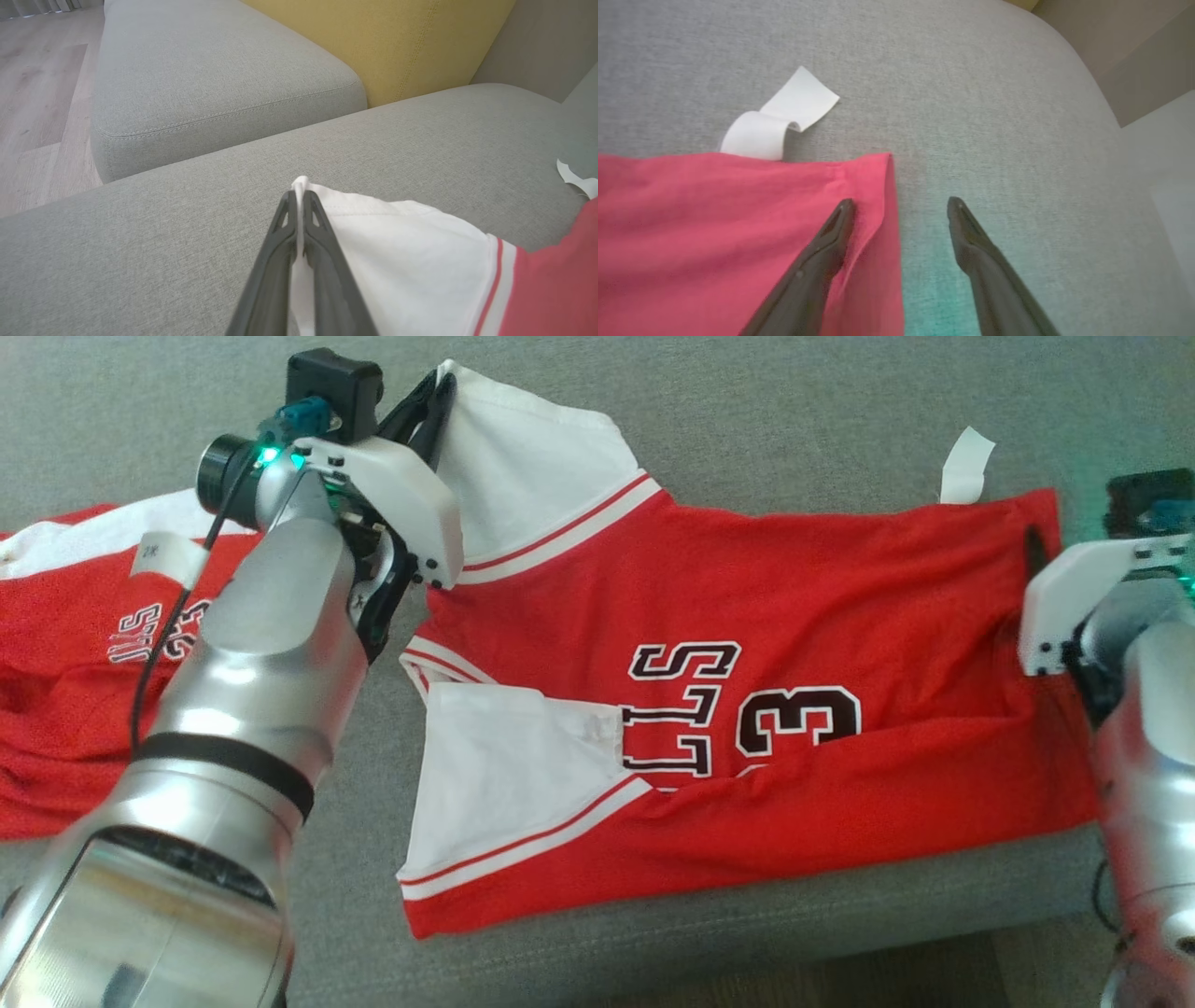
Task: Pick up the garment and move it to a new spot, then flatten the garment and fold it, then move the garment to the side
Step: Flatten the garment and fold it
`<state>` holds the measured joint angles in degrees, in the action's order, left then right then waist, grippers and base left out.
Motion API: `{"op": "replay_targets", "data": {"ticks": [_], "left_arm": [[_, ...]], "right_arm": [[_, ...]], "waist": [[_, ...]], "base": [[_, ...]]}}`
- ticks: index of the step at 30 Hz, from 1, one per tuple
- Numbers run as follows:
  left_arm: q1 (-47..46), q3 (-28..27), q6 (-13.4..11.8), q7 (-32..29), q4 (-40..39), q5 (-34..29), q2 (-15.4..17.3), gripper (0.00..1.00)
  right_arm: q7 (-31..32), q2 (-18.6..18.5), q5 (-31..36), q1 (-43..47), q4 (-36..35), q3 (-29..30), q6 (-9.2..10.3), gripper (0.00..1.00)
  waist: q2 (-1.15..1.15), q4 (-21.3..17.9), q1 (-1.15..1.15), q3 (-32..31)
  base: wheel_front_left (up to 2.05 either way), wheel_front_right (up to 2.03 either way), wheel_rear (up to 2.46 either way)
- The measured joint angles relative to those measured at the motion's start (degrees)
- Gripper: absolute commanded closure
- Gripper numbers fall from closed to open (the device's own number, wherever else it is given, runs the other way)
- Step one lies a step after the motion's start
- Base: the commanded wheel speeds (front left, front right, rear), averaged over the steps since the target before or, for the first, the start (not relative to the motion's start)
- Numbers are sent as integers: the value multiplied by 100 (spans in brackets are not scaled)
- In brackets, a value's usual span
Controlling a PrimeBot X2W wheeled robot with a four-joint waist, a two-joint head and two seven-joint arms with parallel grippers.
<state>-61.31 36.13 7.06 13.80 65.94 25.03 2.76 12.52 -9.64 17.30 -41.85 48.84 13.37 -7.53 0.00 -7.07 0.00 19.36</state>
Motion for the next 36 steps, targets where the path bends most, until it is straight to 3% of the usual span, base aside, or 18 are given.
{"op": "replay_targets", "data": {"ticks": [6,14,33,34,36], "left_arm": [[-1,16,-1,41,-23,9,-3,100],[-9,26,-8,41,-69,59,-2,100],[-177,189,-24,41,-136,85,0,100],[-178,190,-26,41,-135,85,4,100],[-179,193,-52,41,-135,85,10,100]], "right_arm": [[-85,-43,526,-16,104,444,0,0],[-559,138,548,-491,320,514,0,0],[-497,8,690,-964,1147,1091,0,0],[-485,18,681,-988,1192,1124,0,14],[-414,41,578,-1063,1293,1234,0,91]], "waist": [[0,54,0,10],[0,77,0,56],[0,228,0,364],[0,222,0,363],[0,209,0,357]], "base": [[0,0,0],[0,0,0],[0,0,0],[0,0,0],[0,0,0]]}}
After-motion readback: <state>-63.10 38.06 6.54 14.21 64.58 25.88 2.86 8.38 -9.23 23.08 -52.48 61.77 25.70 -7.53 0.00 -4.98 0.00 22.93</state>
